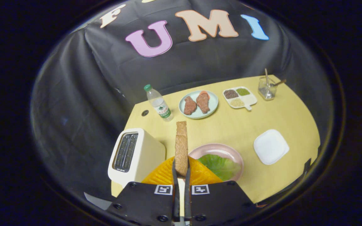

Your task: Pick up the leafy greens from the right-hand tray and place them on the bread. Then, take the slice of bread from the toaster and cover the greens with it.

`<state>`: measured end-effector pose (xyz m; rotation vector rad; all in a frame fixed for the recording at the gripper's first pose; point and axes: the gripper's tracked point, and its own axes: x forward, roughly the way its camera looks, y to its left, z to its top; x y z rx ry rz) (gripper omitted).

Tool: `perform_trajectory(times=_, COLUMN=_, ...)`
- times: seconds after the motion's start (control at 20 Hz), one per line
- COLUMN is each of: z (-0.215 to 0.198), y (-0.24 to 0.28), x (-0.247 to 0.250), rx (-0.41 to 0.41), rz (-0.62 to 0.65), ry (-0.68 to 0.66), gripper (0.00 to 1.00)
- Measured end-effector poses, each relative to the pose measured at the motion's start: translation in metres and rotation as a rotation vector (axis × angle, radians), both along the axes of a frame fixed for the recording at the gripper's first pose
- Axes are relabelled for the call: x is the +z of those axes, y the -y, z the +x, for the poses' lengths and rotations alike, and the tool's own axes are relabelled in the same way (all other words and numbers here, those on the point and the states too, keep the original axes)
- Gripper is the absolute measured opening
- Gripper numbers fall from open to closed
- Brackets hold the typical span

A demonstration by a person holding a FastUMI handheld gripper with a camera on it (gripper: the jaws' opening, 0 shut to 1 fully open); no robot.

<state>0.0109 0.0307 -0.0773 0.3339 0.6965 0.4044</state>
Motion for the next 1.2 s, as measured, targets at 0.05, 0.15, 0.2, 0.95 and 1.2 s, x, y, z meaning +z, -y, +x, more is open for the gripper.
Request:
perform_trajectory(times=0.05, z=0.001, y=0.001, x=-0.01, rx=0.006, rz=0.031, ry=-0.009, gripper=0.08)
perform_trajectory(times=0.15, z=0.004, y=0.002, x=-0.027, rx=0.022, rz=0.102, ry=-0.032, gripper=0.08)
perform_trajectory(times=0.2, z=0.005, y=0.002, x=-0.036, rx=0.024, rz=0.151, ry=-0.045, gripper=0.08)
perform_trajectory(times=0.95, z=0.002, y=0.018, x=-0.125, rx=0.051, rz=0.44, ry=-0.191, gripper=0.08)
perform_trajectory(times=1.2, z=0.004, y=0.024, x=-0.133, rx=0.029, rz=0.474, ry=-0.222, gripper=0.08)
